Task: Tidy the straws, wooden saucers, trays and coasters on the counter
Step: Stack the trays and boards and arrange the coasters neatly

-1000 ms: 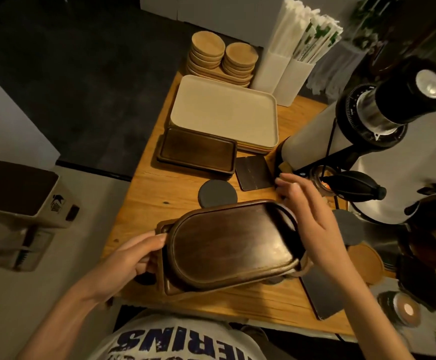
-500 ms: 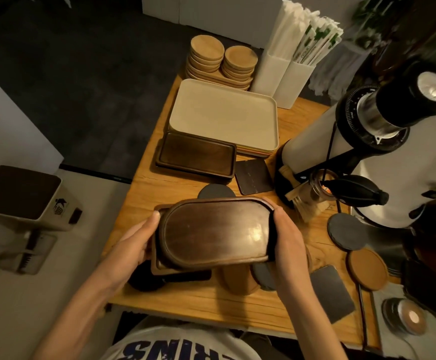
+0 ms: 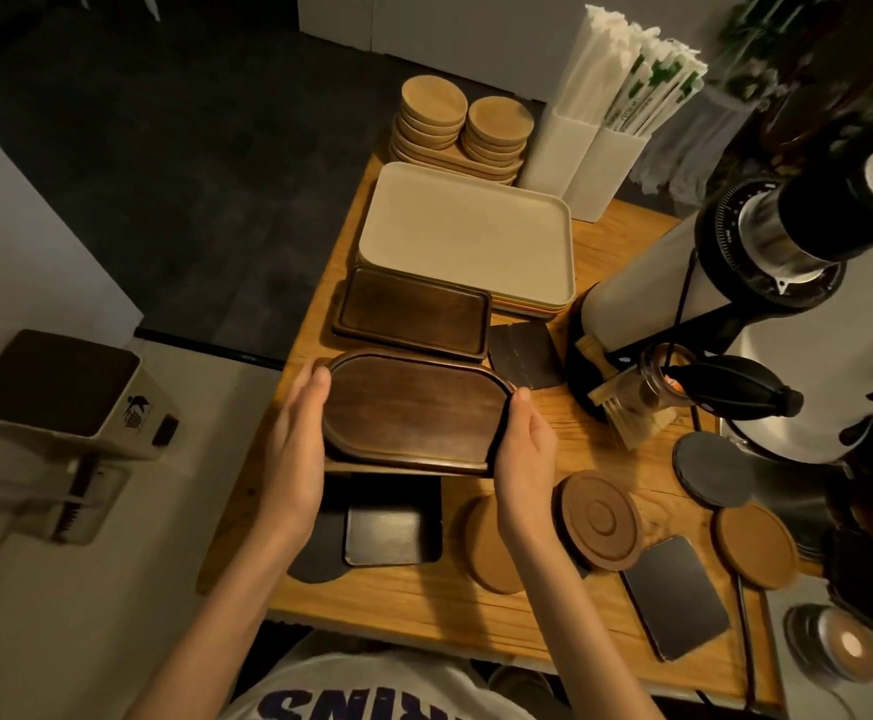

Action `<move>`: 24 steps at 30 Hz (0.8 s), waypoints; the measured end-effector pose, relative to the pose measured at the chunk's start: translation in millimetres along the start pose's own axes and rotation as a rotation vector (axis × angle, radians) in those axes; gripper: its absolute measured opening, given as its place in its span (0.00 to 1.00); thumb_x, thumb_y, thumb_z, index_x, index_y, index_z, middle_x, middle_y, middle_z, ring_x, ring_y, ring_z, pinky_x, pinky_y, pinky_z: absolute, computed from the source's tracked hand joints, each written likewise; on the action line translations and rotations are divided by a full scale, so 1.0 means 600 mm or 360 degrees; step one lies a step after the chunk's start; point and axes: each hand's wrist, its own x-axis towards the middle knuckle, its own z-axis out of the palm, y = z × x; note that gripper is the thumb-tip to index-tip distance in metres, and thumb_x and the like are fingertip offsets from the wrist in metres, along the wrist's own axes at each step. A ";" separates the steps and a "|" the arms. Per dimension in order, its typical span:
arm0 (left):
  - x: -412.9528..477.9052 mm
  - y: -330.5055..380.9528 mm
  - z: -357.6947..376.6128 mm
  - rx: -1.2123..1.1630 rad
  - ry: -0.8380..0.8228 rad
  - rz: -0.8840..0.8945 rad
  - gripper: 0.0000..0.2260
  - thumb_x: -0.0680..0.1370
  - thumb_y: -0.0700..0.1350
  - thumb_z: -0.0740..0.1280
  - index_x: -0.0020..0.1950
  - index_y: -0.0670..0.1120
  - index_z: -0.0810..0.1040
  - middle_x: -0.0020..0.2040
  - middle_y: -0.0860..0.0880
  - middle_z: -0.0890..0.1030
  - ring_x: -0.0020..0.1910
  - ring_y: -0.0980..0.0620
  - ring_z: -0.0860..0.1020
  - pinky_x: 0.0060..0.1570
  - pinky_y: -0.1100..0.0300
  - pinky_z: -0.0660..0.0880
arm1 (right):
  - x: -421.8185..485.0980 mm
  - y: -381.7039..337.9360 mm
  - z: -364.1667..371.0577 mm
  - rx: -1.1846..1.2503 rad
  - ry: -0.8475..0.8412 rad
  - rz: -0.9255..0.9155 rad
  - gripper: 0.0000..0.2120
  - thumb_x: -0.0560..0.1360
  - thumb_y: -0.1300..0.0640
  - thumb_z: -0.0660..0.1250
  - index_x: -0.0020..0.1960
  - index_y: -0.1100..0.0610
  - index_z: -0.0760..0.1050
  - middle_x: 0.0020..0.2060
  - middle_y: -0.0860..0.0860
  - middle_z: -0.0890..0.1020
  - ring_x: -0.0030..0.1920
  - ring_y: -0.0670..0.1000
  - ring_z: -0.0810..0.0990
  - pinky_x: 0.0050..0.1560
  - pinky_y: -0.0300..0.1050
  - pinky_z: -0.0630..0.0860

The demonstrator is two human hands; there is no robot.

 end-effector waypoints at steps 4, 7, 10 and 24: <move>0.036 0.007 0.018 -0.0020 0.0106 0.0139 0.25 0.73 0.62 0.61 0.70 0.60 0.70 0.70 0.58 0.73 0.69 0.61 0.69 0.72 0.51 0.64 | 0.032 -0.003 0.020 -0.0020 0.0034 -0.0035 0.23 0.85 0.49 0.51 0.41 0.59 0.76 0.33 0.50 0.76 0.36 0.48 0.75 0.40 0.45 0.70; 0.072 0.019 0.031 0.0010 0.0118 0.0146 0.22 0.74 0.60 0.60 0.69 0.61 0.71 0.70 0.56 0.72 0.69 0.58 0.69 0.71 0.50 0.65 | 0.061 -0.014 0.032 0.0023 0.0034 -0.0078 0.21 0.85 0.49 0.52 0.47 0.58 0.79 0.37 0.49 0.80 0.40 0.47 0.77 0.44 0.44 0.72; 0.112 0.028 0.043 0.0075 0.0128 0.0156 0.23 0.74 0.60 0.59 0.69 0.62 0.71 0.75 0.54 0.66 0.73 0.56 0.63 0.73 0.52 0.60 | 0.094 -0.019 0.044 0.0040 0.0032 -0.0045 0.16 0.84 0.47 0.53 0.46 0.55 0.73 0.39 0.45 0.76 0.45 0.48 0.74 0.49 0.45 0.69; 0.258 0.025 0.077 0.0259 0.0019 0.0168 0.22 0.76 0.60 0.57 0.69 0.59 0.73 0.72 0.55 0.69 0.70 0.56 0.64 0.70 0.55 0.60 | 0.192 -0.001 0.094 0.0225 0.0160 0.0139 0.24 0.84 0.44 0.54 0.77 0.50 0.63 0.75 0.45 0.68 0.67 0.37 0.63 0.67 0.35 0.58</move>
